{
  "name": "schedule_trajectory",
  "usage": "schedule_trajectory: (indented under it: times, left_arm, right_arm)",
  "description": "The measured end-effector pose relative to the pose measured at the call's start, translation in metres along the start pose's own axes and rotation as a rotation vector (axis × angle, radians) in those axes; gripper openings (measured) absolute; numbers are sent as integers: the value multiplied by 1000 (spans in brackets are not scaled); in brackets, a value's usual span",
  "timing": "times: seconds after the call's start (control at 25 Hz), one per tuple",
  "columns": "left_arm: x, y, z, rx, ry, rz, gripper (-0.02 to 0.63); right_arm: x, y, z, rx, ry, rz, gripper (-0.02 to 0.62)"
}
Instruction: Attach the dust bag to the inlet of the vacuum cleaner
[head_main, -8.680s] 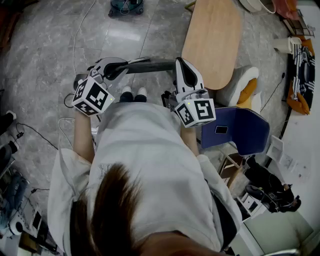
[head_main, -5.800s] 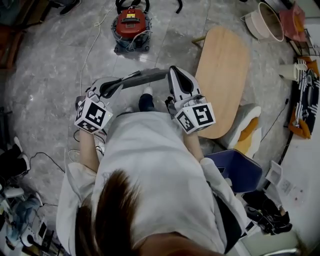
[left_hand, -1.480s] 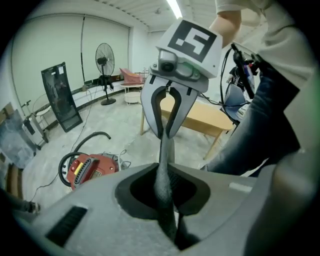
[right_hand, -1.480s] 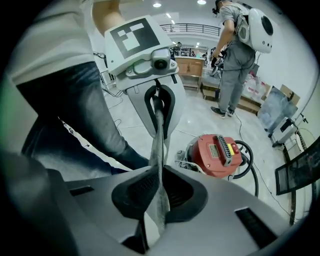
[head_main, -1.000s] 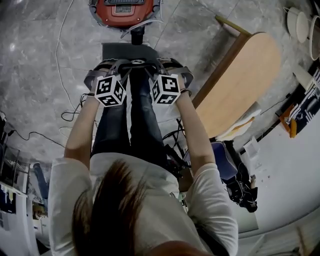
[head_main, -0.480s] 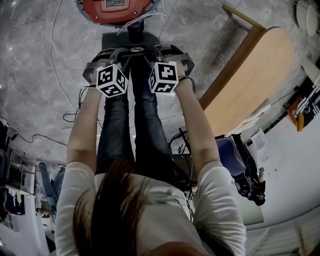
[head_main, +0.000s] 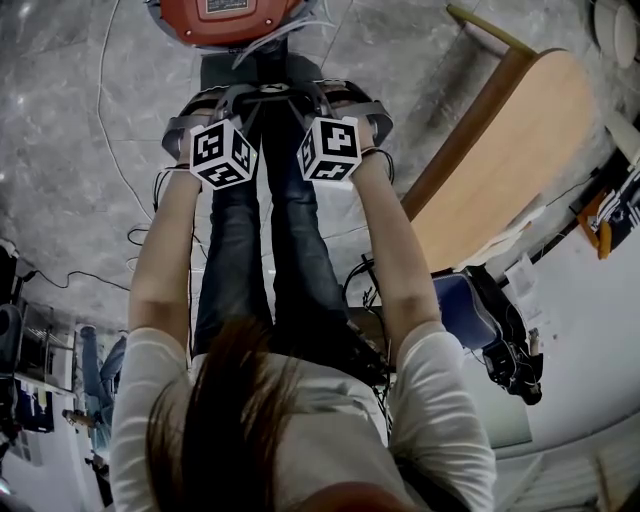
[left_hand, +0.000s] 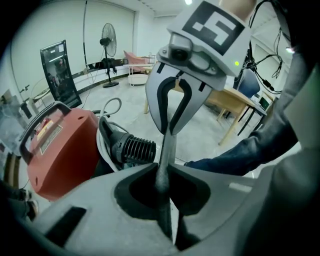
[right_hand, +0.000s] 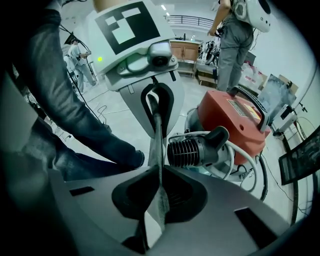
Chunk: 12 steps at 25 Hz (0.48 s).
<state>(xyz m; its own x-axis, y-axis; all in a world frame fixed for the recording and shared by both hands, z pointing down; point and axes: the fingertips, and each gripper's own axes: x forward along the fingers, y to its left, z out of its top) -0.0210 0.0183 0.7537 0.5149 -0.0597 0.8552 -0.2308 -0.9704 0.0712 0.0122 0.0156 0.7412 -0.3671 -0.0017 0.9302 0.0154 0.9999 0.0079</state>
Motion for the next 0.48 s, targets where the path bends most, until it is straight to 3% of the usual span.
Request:
schedule_trajectory:
  times: [0.48]
  left_arm:
    - [0, 8, 0, -30, -8, 42, 38]
  right_arm:
    - [0, -8, 1, -18, 4, -12, 28]
